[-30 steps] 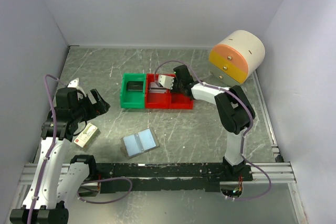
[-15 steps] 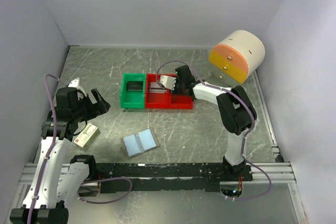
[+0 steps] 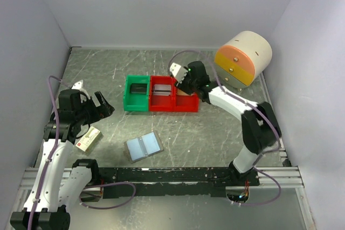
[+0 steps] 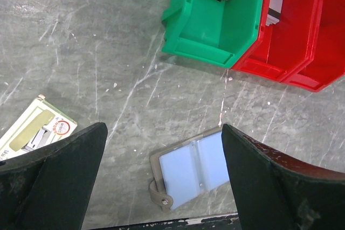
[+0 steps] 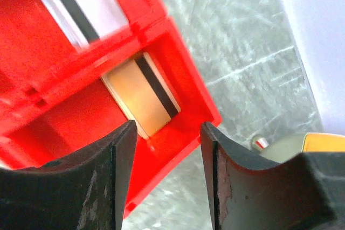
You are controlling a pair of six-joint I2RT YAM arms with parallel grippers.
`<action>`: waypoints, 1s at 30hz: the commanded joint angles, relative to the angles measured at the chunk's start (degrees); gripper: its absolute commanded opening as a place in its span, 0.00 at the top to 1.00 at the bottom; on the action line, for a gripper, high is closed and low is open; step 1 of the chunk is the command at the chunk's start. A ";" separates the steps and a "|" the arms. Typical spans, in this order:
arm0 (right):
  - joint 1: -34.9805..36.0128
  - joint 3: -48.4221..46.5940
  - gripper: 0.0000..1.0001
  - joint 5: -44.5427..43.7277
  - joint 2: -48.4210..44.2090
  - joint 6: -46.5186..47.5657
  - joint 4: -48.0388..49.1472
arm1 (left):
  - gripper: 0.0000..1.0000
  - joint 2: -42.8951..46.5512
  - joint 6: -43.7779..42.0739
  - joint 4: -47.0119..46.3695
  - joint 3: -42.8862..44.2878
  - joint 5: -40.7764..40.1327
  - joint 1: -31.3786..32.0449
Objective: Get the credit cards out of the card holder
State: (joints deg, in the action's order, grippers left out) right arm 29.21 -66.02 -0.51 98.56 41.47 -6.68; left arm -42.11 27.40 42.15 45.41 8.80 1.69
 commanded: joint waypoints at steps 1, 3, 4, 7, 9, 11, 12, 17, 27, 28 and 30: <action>0.13 4.46 0.48 7.00 -11.07 -28.33 8.62 | 0.02 -1.19 -1.16 -1.63 -0.23 2.44 -0.38; 0.38 8.98 0.48 9.55 -15.77 -40.97 12.19 | 0.02 -1.91 -1.50 -1.47 -0.16 3.02 -0.38; 0.47 11.25 0.48 10.76 -17.62 -47.67 13.12 | 0.02 -2.33 -1.64 -1.39 -0.06 3.18 -0.38; 0.49 15.20 0.47 14.17 -21.08 -64.42 12.19 | 0.03 -3.31 -2.18 -1.16 0.10 4.26 -0.38; 0.49 17.42 0.46 20.06 -21.84 -72.48 11.64 | 0.04 -4.09 -2.67 -0.71 0.44 4.89 -0.33; 1.11 20.00 0.46 25.55 -22.07 -78.32 13.17 | 0.04 -4.65 -3.07 -1.00 0.39 5.50 -0.29; 1.96 21.75 0.46 26.68 -22.35 -80.98 14.99 | 0.04 -4.98 -3.23 -1.13 0.31 6.02 -0.34; 13.56 27.59 0.46 16.29 -24.89 -87.72 17.96 | 0.05 -7.18 -3.44 -0.24 0.95 7.96 -0.29; 29.43 26.35 0.56 4.76 -13.46 -97.98 15.44 | 0.16 -7.11 6.51 -0.31 -5.51 20.01 1.49; 29.66 26.76 0.57 5.32 -12.62 -98.51 16.69 | 0.17 -7.07 6.92 -0.31 -5.85 19.86 2.16; 30.38 27.39 0.59 6.33 -10.22 -100.47 18.84 | 0.17 -7.01 8.66 -0.79 -6.50 19.13 4.94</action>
State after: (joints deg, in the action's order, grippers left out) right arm 58.24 -38.96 7.64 85.01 -53.12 8.82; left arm -49.52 31.55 41.89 39.83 25.06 3.11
